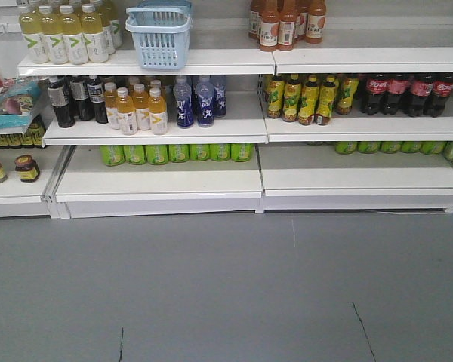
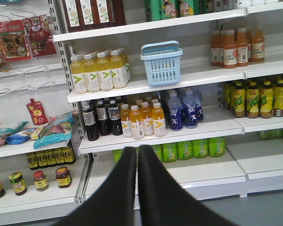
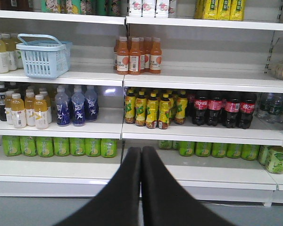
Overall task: Place coke in basket with both arms
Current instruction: 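Drive the base toward the shelf holding the light-blue basket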
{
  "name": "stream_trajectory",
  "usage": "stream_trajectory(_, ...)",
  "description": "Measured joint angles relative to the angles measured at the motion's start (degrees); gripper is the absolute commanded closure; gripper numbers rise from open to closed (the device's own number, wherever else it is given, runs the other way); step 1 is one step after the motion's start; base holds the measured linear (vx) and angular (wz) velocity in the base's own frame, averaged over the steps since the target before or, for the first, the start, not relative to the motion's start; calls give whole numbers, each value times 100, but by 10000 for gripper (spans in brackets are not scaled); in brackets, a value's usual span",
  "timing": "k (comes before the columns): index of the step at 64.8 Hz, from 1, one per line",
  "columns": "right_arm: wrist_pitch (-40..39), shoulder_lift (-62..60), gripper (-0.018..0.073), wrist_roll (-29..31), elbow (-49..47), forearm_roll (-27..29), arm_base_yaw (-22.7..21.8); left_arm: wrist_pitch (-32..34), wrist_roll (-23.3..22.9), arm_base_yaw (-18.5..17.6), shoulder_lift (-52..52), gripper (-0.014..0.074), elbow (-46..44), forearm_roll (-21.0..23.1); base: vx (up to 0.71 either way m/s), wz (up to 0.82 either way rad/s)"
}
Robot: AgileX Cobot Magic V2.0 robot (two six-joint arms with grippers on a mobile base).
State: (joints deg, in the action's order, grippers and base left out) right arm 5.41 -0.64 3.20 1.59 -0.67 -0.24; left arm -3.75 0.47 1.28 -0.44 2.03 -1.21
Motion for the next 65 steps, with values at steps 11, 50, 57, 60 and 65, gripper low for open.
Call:
stream_trajectory(11, 0, 0, 569, 0, 0, 0, 0, 0, 0, 0, 0, 602, 0, 0, 3, -3)
stream_trajectory(50, 0, 0, 569, 0, 0, 0, 0, 0, 0, 0, 0, 602, 0, 0, 8, -4)
stream_trajectory(57, 0, 0, 569, 0, 0, 0, 0, 0, 0, 0, 0, 602, 0, 0, 8, 7)
stream_trajectory(60, 0, 0, 569, 0, 0, 0, 0, 0, 0, 0, 0, 602, 0, 0, 8, 11)
stream_trajectory(65, 0, 0, 569, 0, 0, 0, 0, 0, 0, 0, 0, 602, 0, 0, 9, 11)
